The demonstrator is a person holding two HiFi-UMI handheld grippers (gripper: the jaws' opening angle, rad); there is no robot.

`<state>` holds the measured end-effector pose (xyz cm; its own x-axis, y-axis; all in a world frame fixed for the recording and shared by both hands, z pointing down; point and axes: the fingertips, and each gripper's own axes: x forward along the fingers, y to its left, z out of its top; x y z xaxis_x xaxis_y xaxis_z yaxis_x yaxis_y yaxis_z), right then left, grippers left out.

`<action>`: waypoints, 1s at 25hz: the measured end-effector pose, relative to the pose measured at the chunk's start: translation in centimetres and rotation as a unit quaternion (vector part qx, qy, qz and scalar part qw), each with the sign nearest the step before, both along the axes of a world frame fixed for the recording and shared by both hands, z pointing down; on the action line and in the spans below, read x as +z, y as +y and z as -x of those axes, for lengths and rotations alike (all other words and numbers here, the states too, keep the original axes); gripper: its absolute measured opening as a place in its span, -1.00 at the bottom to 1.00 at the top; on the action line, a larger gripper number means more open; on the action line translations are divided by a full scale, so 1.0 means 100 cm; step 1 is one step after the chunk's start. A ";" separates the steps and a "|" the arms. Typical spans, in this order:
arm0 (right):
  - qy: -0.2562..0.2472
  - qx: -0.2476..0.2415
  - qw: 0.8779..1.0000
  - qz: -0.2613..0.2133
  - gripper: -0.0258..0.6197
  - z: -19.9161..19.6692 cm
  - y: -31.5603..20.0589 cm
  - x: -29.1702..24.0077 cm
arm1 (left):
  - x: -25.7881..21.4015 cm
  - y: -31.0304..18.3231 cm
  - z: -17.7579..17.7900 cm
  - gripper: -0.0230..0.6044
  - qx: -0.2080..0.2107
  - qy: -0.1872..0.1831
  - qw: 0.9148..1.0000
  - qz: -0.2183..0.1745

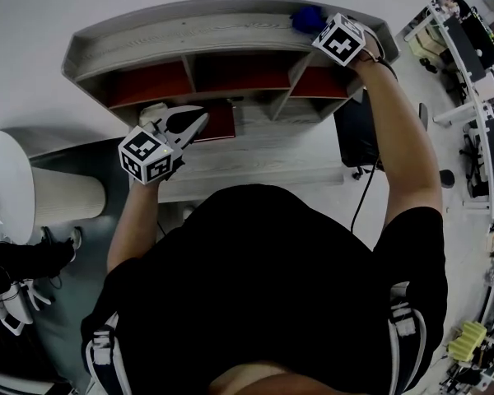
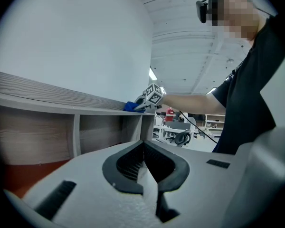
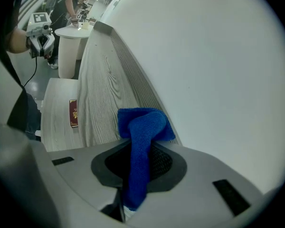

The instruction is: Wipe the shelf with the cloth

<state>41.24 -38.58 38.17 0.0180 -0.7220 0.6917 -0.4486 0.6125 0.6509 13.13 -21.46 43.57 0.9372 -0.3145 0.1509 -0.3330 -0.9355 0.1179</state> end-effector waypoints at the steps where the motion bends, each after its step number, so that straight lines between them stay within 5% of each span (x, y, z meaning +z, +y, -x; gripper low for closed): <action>1: 0.002 -0.003 1.000 0.000 -0.75 0.006 -0.001 0.000 | -0.001 -0.001 0.005 -0.87 -0.002 -0.001 1.000 -0.001; 25: 0.004 -0.090 0.996 -0.003 -0.75 0.184 -0.033 0.002 | -0.009 -0.008 0.150 -0.87 -0.079 -0.003 0.997 -0.003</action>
